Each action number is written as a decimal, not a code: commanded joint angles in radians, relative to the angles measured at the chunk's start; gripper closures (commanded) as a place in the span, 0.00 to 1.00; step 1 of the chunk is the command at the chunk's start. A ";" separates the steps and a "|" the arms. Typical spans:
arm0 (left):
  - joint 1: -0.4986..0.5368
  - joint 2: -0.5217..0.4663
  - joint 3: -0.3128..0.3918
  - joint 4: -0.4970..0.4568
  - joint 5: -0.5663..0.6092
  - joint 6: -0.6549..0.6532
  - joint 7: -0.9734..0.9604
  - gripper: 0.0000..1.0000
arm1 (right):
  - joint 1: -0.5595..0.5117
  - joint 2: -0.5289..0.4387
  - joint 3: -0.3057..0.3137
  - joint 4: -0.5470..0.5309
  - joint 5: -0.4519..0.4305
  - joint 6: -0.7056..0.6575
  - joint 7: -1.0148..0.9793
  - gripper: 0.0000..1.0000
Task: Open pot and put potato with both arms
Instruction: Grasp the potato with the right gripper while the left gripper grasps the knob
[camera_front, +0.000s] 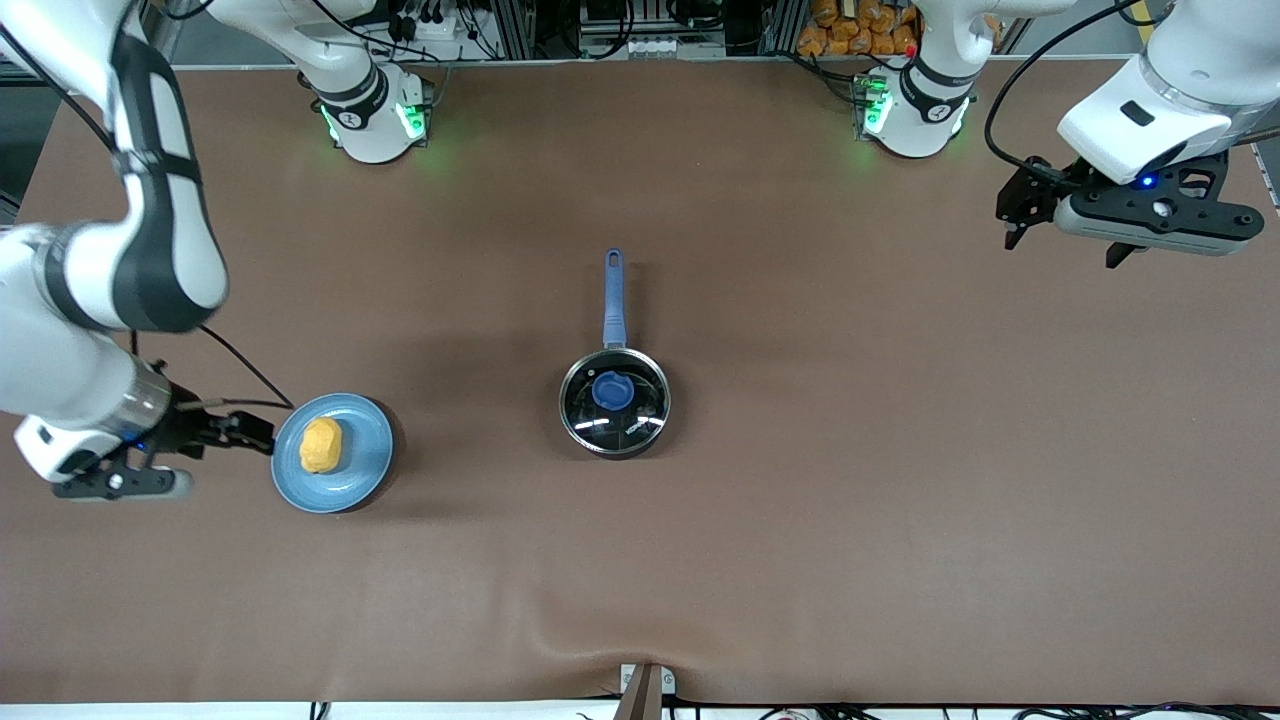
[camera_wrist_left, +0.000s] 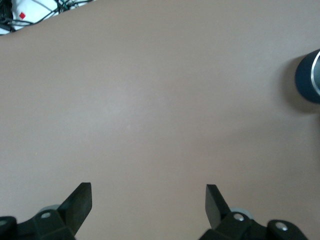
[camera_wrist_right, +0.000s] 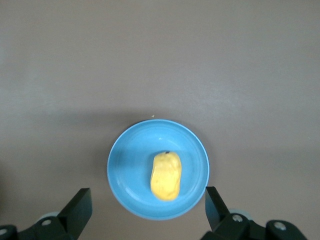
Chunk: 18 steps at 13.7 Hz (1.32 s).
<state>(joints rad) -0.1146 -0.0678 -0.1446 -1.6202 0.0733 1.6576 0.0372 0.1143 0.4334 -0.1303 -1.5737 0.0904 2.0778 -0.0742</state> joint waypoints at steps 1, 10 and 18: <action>-0.008 -0.011 0.005 -0.009 -0.053 0.024 0.003 0.00 | -0.004 0.043 -0.003 -0.029 -0.003 0.082 -0.007 0.00; -0.289 0.175 0.005 0.006 -0.066 0.148 -0.524 0.00 | -0.018 0.102 -0.002 -0.262 0.015 0.367 -0.002 0.00; -0.487 0.483 0.037 0.105 -0.066 0.444 -0.862 0.00 | -0.025 0.185 -0.002 -0.270 0.072 0.423 -0.004 0.00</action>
<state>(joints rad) -0.5570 0.3514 -0.1367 -1.5616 0.0139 2.0535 -0.7628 0.1005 0.6060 -0.1374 -1.8350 0.1326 2.4698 -0.0714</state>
